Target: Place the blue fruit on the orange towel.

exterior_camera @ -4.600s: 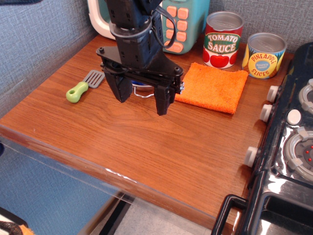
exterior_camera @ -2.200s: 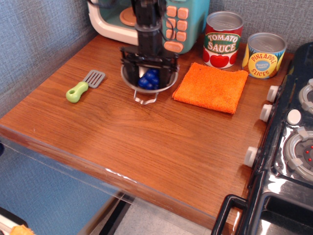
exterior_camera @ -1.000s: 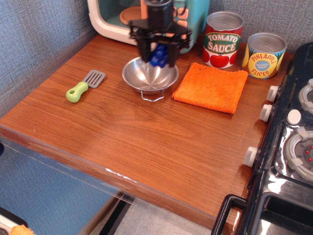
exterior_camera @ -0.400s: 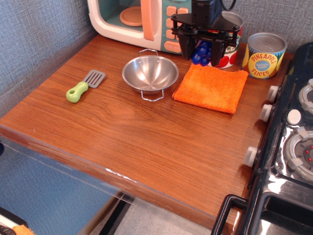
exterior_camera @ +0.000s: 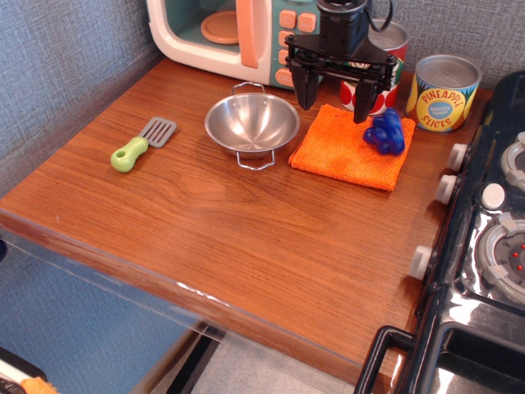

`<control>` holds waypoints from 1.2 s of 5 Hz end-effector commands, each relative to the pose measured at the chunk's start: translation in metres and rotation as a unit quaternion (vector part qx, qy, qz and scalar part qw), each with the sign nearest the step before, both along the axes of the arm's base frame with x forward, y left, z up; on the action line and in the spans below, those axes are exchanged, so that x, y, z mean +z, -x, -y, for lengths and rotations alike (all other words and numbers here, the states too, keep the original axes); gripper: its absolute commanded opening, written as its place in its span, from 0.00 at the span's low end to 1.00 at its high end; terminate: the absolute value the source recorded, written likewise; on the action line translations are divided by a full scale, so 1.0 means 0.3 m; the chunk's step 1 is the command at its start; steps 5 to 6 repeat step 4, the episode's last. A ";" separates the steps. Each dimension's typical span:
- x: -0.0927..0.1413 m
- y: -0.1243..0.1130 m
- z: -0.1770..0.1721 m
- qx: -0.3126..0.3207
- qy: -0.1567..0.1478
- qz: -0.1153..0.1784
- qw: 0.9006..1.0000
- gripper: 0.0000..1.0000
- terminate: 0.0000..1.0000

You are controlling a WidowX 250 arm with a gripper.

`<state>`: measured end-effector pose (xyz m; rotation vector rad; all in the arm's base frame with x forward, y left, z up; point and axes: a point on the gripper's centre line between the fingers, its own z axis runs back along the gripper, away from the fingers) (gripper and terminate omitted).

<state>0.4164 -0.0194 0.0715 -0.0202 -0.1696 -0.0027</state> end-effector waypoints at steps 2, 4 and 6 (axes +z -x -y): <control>0.157 0.091 -0.049 -0.008 0.022 0.026 0.999 1.00 0.00; 0.157 0.091 -0.049 -0.008 0.022 0.026 0.999 1.00 1.00; 0.157 0.091 -0.049 -0.008 0.022 0.026 0.999 1.00 1.00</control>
